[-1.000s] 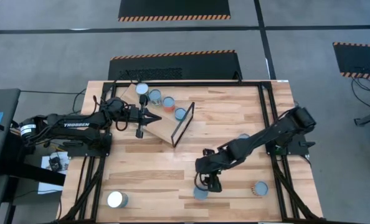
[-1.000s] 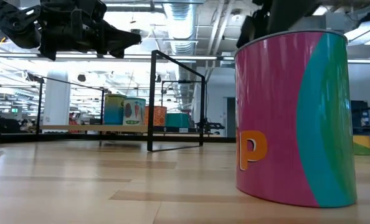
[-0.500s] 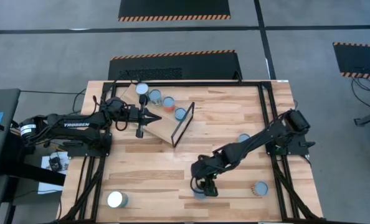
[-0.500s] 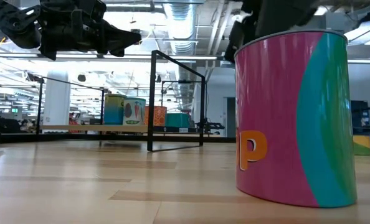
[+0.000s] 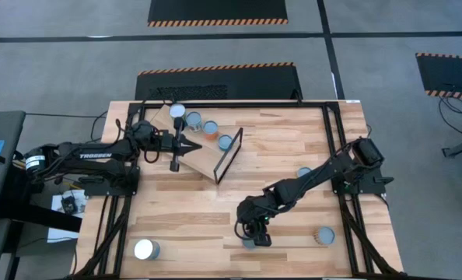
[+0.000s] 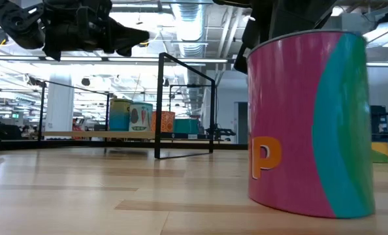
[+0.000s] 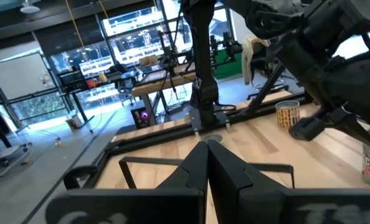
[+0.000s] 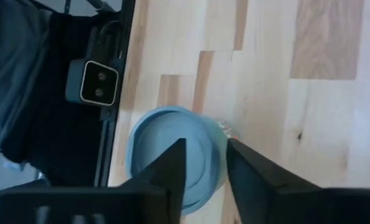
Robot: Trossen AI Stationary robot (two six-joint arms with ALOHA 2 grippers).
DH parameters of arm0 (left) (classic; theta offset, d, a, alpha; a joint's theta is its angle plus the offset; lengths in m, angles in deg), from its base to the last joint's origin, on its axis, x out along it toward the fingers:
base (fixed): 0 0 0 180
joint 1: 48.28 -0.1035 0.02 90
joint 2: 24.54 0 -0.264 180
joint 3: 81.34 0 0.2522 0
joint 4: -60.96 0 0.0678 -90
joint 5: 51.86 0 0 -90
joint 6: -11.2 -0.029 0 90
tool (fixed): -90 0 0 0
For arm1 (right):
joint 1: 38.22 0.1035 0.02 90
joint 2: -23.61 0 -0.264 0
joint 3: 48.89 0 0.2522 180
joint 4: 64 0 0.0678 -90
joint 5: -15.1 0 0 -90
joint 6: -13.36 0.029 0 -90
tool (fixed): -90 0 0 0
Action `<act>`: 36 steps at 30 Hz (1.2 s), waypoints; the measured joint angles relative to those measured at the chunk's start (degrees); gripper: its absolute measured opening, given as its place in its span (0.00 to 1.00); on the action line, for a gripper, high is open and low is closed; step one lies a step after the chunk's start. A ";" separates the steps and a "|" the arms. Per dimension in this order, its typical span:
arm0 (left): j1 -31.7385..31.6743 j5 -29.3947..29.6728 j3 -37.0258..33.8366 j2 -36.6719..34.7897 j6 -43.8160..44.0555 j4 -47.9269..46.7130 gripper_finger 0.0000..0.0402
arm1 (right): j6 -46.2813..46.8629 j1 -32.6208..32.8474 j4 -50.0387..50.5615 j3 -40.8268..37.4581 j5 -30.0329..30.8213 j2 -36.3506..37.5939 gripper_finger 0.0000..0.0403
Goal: Pick and place cans onto a shelf
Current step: Put the canned chicken soup on the shelf
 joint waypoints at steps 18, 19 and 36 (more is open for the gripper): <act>0.00 -0.02 0.79 0.00 -0.01 -1.24 0.00 | -0.16 -0.77 0.25 -0.11 -2.60 0.00 0.40; 0.00 0.00 0.79 0.00 -0.02 -1.24 0.00 | -0.15 -0.77 0.28 -0.11 -2.60 0.00 0.41; 0.01 1.26 0.81 0.00 -0.43 -0.74 0.00 | -1.01 -1.58 2.59 -0.11 -7.08 0.02 0.29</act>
